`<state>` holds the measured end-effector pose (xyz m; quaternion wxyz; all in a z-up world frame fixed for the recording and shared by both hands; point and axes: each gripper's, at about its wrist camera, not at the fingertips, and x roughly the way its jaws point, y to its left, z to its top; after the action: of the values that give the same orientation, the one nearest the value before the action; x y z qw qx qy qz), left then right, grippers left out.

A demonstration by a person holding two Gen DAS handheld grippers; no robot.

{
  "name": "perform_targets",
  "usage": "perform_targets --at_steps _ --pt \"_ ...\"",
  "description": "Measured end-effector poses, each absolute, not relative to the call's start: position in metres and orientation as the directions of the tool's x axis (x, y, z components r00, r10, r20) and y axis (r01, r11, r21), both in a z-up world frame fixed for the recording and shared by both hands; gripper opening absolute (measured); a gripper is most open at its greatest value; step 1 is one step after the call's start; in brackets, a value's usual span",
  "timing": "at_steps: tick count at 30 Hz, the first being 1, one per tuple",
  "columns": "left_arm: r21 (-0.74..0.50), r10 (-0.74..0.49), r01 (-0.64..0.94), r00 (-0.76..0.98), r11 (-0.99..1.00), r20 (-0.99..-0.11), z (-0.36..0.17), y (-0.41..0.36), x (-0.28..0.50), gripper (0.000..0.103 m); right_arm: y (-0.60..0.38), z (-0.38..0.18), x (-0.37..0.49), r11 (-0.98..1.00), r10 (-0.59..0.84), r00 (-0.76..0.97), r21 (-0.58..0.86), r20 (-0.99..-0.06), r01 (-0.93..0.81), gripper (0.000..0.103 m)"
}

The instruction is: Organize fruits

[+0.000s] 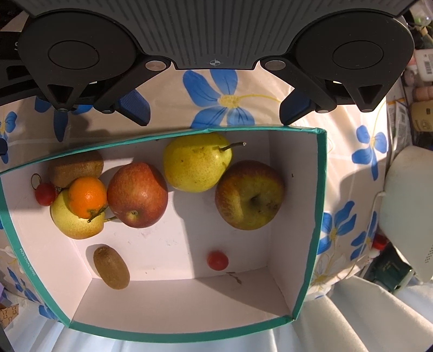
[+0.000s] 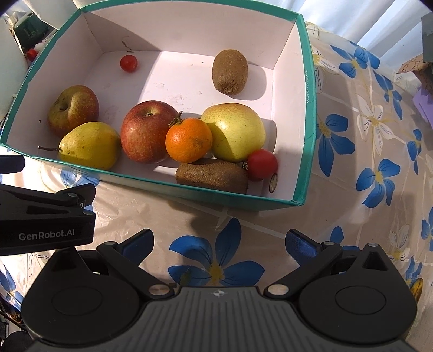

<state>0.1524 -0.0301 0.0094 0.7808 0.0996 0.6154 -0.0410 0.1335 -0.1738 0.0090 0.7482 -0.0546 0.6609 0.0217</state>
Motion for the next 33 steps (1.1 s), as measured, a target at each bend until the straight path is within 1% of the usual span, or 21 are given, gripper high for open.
perform_targets --at_steps 33 --pt "0.114 0.060 0.206 0.249 0.972 -0.966 0.0124 -0.0362 0.1482 0.103 -0.1752 0.0103 0.1302 0.993 -0.033 0.117 -0.046 -0.993 -0.107 0.103"
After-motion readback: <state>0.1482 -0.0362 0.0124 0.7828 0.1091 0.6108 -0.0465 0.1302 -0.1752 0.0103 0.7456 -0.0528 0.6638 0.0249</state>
